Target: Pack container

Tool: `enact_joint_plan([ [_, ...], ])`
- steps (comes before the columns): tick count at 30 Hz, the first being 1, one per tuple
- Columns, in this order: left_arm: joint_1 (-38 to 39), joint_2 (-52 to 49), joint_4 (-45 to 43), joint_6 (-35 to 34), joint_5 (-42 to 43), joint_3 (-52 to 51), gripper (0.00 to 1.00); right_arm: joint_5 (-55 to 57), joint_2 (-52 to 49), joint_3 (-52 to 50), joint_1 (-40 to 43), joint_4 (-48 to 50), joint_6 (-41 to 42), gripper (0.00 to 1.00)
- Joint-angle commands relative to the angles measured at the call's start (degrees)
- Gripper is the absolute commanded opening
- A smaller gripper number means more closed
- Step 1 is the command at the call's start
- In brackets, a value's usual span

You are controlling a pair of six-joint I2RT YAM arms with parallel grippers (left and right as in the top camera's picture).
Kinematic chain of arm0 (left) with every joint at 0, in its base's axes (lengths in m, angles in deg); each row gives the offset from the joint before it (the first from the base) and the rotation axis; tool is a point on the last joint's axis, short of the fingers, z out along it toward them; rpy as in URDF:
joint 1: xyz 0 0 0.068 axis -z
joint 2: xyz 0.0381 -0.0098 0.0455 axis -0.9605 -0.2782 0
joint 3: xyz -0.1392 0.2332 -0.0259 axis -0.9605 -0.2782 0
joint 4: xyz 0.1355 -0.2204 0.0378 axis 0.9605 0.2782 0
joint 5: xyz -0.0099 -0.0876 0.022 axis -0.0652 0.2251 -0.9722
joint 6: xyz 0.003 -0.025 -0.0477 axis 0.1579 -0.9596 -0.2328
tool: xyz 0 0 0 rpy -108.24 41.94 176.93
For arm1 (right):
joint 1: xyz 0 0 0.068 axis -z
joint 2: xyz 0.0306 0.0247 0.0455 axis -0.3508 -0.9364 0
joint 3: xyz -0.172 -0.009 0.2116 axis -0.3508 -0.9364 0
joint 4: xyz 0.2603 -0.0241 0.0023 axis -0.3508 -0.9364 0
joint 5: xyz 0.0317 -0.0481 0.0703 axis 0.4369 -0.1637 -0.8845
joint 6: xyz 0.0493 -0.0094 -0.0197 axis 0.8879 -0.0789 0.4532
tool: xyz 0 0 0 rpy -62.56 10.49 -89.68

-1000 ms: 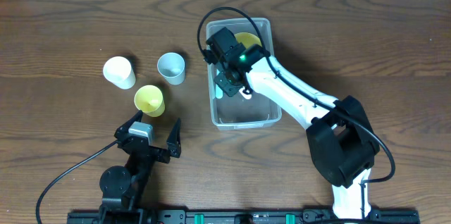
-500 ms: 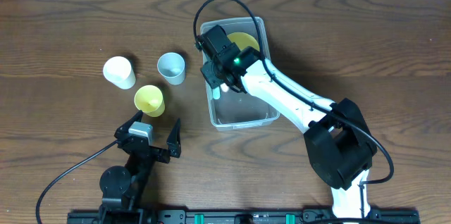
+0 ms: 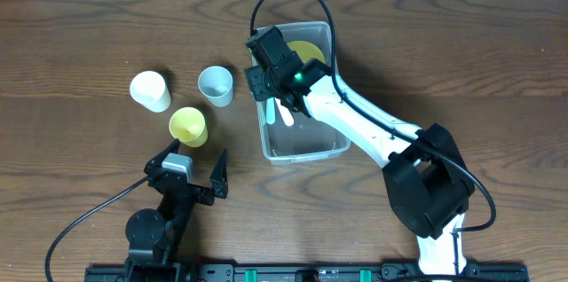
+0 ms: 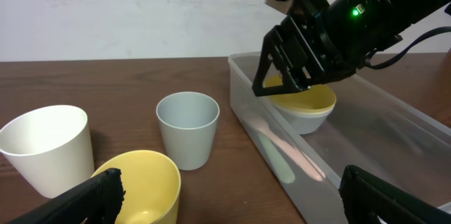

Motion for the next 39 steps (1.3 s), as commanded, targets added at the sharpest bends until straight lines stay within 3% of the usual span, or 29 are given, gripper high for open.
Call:
enact_joint_plan([
  [1, -0.3, 0.3, 0.8, 0.4, 0.4, -1.6, 0.98, -2.8, -0.3, 1.7, -0.5, 0.0, -0.9, 0.71],
  [9, -0.3, 0.3, 0.8, 0.4, 0.4, -1.6, 0.98, -6.4, 8.7, 6.3, -0.7, -8.6, -3.3, 0.88],
  [14, -0.3, 0.3, 0.8, 0.4, 0.4, -1.6, 0.98, 1.9, 19.8, 8.4, 2.3, -17.0, -3.6, 0.99],
  [20, -0.3, 0.3, 0.8, 0.4, 0.4, -1.6, 0.98, 10.4, 27.0, 8.3, 13.2, -26.1, 2.3, 0.98],
  [28, -0.3, 0.3, 0.8, 0.4, 0.4, -1.6, 0.98, 10.6, 27.3, 8.1, 34.0, -37.6, 15.4, 0.99],
  [39, -0.3, 0.3, 0.8, 0.4, 0.4, -1.6, 0.98, 7.4, 25.8, 8.1, 48.7, -45.5, 17.9, 0.99],
])
